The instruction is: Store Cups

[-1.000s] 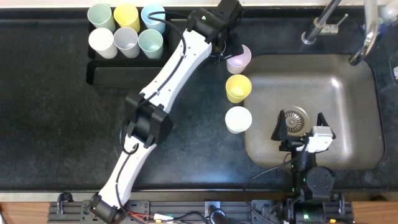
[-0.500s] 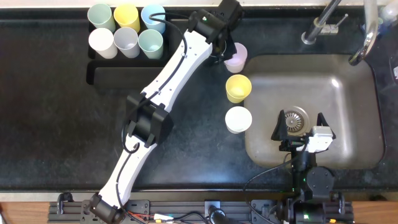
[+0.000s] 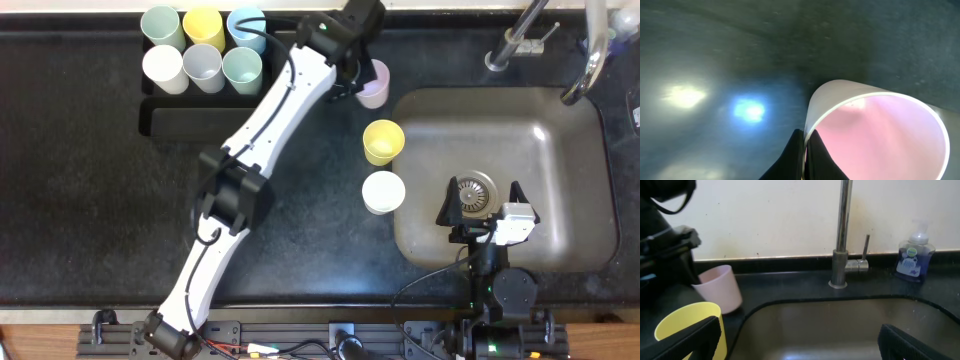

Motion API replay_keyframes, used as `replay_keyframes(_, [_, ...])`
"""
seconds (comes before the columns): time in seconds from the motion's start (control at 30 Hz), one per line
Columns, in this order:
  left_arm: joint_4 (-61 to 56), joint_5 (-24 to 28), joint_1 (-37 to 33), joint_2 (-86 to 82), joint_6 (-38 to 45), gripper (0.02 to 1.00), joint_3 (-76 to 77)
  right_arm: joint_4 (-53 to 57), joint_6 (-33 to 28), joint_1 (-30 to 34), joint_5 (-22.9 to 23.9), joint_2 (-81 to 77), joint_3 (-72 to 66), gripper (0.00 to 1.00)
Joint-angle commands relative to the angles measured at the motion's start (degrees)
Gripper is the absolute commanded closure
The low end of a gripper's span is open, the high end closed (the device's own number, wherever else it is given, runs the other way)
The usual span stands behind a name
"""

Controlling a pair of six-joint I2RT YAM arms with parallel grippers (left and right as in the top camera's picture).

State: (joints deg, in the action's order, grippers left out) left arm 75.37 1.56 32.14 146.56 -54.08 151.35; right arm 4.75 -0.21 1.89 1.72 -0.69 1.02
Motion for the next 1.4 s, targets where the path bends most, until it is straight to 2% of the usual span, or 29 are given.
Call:
replay_keyframes(0.03, [5.42,-3.15,-3.76,-13.55,-0.39,0.982,1.36,-0.31,-0.20,0.22,-0.22,0.44,-0.74,0.003])
replay_keyframes(0.27, [19.23,-10.71,-14.86,-28.79,-0.44,0.982,-6.80,-0.31,-0.20,0.22,-0.24,0.44,-0.74,0.003])
replay_keyframes(0.53, [13.20,-8.24,-32.15,-40.68,-0.37,0.982,-33.48,-0.31,-0.20,0.22,-0.24,0.44,-0.74,0.003])
replay_keyframes(0.73, [7.15,-3.65,-40.48,-41.77,-0.20,0.982,-43.69,-0.33,-0.20,0.22,-0.22,0.44,-0.74,0.003])
replay_keyframes(0.97, [0.33,-2.49,-44.61,-41.75,-0.17,0.982,-49.90,-0.33,-0.20,0.22,-0.22,0.44,-0.74,0.005])
replay_keyframes(1.2, [-9.40,-2.67,-44.04,-41.70,-0.20,0.982,-56.46,-0.31,-0.20,0.22,-0.22,0.44,-0.74,0.005])
replay_keyframes(1.4, [-10.93,-3.82,-43.98,-41.33,-0.20,0.982,-58.05,-0.33,-0.20,0.22,-0.22,0.44,-0.74,0.003])
